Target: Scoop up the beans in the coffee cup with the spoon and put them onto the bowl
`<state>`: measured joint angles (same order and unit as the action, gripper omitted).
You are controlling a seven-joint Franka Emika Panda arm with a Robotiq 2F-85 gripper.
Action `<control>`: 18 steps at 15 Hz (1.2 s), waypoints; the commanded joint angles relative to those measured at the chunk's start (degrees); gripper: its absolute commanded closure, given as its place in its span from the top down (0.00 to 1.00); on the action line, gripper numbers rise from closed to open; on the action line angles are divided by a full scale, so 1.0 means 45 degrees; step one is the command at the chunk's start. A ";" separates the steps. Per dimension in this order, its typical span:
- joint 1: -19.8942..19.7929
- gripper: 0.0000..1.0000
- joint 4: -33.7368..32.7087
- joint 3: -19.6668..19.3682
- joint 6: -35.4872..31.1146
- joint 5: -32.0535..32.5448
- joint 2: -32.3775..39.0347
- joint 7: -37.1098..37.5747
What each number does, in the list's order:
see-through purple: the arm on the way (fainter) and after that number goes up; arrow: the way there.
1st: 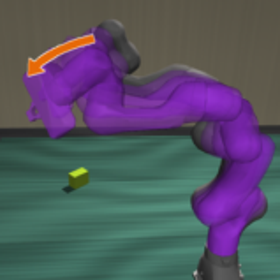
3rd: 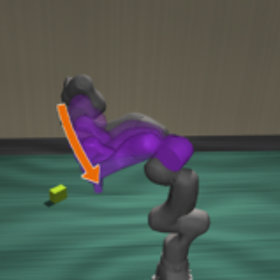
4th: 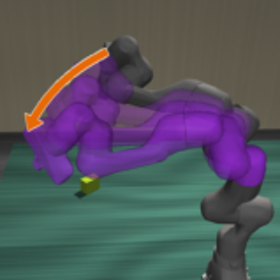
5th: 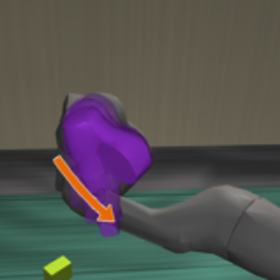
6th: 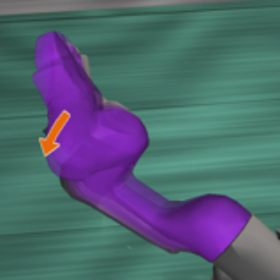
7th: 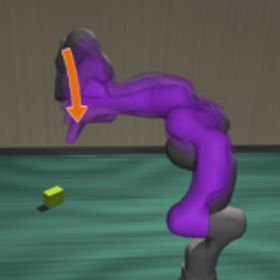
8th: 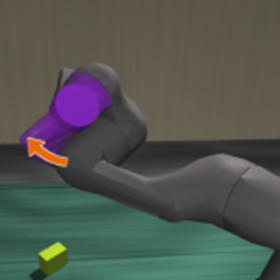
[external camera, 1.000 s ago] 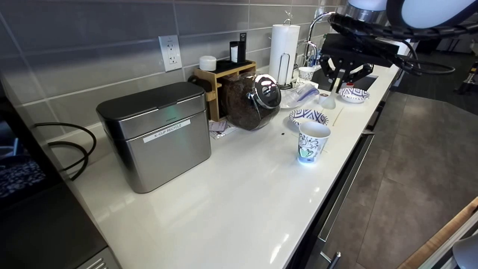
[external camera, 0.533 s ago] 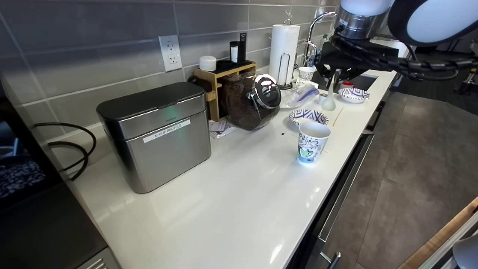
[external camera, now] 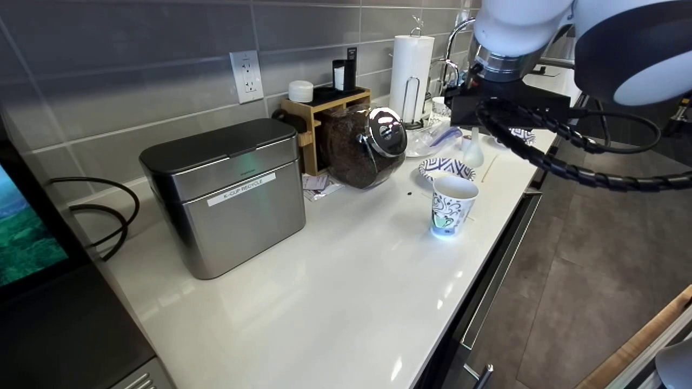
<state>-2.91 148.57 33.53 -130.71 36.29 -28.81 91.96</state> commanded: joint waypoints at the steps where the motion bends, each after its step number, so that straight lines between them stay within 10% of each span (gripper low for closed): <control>1: 0.0245 0.03 0.0008 0.0427 0.0956 0.1338 0.0291 0.1903; 18: 0.2592 0.03 -0.0391 -0.0735 0.2486 0.4718 0.3093 0.7004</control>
<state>5.21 148.38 31.87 -122.64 55.22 -18.80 119.79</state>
